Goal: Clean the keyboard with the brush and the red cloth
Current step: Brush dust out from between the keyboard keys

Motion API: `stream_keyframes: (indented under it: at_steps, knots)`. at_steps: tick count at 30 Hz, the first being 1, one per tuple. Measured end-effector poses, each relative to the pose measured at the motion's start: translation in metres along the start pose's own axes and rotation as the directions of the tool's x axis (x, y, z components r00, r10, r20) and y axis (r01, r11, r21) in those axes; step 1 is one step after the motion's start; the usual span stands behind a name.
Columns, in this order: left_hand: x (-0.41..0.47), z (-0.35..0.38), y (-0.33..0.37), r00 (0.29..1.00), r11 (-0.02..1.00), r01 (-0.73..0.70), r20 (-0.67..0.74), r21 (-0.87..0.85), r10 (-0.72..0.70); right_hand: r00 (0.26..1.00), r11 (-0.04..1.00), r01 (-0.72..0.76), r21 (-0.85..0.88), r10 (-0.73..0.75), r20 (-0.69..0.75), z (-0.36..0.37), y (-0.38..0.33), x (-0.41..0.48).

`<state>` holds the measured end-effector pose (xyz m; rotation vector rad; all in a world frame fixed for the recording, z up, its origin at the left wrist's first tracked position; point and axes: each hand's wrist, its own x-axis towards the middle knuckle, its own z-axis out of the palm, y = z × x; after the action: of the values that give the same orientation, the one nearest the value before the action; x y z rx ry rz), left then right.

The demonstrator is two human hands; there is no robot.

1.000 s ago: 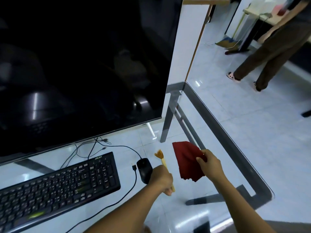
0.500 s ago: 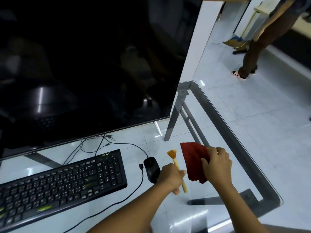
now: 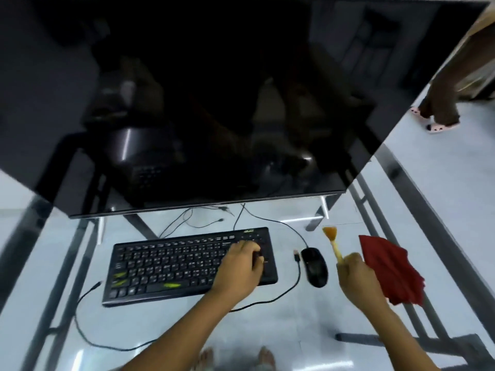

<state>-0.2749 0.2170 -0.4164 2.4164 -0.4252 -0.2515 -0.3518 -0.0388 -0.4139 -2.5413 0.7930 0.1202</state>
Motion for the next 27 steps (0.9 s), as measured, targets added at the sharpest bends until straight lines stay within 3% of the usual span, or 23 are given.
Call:
stream_keyframes:
  at_steps: [4, 8, 11, 16, 19, 23, 25, 27]
  knots:
    - [-0.018, -0.042, -0.055, 0.992, 1.0, -0.004, -0.128, -0.017, 0.002, 0.984, 0.967, 0.178, 0.18, -0.177, -0.022, -0.012, -0.087, -0.008]
    - [-0.048, -0.082, -0.116, 0.952, 0.992, 0.095, -0.283, -0.081, -0.114, 0.982, 0.882, 0.154, 0.444, -0.186, 0.029, 0.003, -0.16, -0.036]
    - [-0.066, -0.109, -0.16, 0.908, 0.974, 0.192, -0.354, -0.118, -0.222, 0.973, 0.827, 0.157, 0.539, -0.224, 0.059, 0.026, -0.193, -0.052]
    - [-0.078, -0.139, -0.216, 0.889, 0.949, 0.261, -0.338, -0.177, -0.308, 0.962, 0.779, 0.142, 0.61, -0.253, 0.099, 0.059, -0.241, -0.069]
    - [-0.082, -0.145, -0.233, 0.908, 0.952, 0.242, -0.303, -0.186, -0.29, 0.959, 0.711, 0.133, 0.691, -0.269, 0.092, 0.075, -0.264, -0.081]
    - [-0.088, -0.147, -0.246, 0.935, 0.959, 0.187, -0.26, -0.213, -0.24, 0.941, 0.7, 0.204, 0.684, -0.334, 0.061, 0.102, -0.299, -0.098]
    - [-0.092, -0.144, -0.252, 0.942, 0.956, 0.17, -0.247, -0.239, -0.229, 0.923, 0.698, 0.198, 0.689, -0.37, 0.109, 0.113, -0.312, -0.111]
    - [-0.098, -0.14, -0.259, 0.948, 0.952, 0.159, -0.228, -0.26, -0.22, 0.856, 0.737, 0.191, 0.648, -0.448, 0.257, 0.123, -0.321, -0.127]
